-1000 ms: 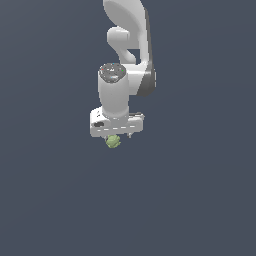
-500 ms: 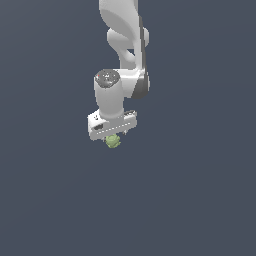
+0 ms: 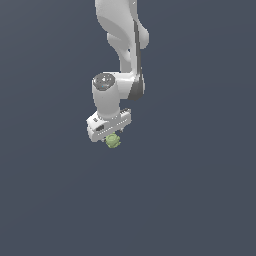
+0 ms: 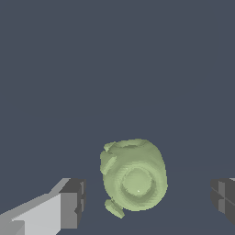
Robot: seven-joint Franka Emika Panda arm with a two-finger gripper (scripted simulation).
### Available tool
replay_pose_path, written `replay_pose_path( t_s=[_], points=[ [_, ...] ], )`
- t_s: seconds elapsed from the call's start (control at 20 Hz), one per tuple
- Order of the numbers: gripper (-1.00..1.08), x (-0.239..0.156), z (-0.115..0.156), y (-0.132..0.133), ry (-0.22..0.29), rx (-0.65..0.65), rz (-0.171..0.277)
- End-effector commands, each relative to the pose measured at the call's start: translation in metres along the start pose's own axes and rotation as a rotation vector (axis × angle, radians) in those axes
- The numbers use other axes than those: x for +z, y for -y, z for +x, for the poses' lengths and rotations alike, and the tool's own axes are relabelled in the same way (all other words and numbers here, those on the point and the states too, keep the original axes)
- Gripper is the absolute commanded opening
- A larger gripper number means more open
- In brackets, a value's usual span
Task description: Pick up the object and move it to a goal position.
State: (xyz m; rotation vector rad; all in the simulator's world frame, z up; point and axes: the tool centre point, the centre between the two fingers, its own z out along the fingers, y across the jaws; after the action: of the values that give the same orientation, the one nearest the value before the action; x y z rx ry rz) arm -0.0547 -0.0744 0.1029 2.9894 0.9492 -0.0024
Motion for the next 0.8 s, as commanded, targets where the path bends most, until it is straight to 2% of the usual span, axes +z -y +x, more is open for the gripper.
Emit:
replay_pose_path(
  t_s=[0.0,0.35,0.75],
  points=[
    [1.00,0.004,-0.005,0.001,-0.001,-0.044,0.001],
    [1.00,0.012,-0.014,0.003,-0.003,-0.117,0.004],
    [1.00,0.014,-0.015,0.003,-0.003,-0.128,0.004]
  ],
)
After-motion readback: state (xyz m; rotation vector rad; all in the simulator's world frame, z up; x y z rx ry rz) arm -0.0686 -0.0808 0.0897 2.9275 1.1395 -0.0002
